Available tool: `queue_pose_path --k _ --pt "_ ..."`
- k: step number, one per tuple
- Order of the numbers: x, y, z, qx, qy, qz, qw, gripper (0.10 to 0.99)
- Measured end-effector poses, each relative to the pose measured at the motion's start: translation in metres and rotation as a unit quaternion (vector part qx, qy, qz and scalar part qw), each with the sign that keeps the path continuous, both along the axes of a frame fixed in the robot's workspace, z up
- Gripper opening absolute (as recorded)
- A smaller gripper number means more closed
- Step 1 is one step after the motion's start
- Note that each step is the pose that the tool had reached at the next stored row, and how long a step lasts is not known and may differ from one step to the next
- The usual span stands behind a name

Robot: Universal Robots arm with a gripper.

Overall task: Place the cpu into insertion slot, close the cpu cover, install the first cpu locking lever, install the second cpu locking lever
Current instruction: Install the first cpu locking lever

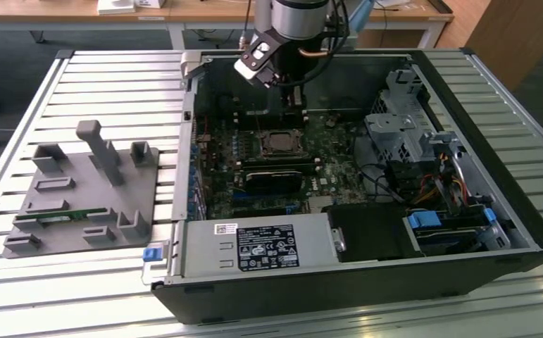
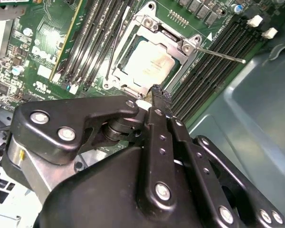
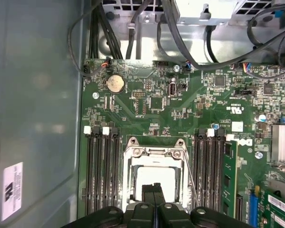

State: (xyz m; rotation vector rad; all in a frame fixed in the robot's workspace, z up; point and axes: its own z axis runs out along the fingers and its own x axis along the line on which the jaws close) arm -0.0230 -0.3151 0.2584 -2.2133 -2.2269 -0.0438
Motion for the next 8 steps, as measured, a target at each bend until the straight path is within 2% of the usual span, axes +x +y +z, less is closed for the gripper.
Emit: queue_pose_path --k 3,8 --pt "0.0 0.0 0.0033 0.0 0.0 0.0 1.0 0.106" --pt "0.0 0.0 0.0036 0.0 0.0 0.011 0.9999 0.106"
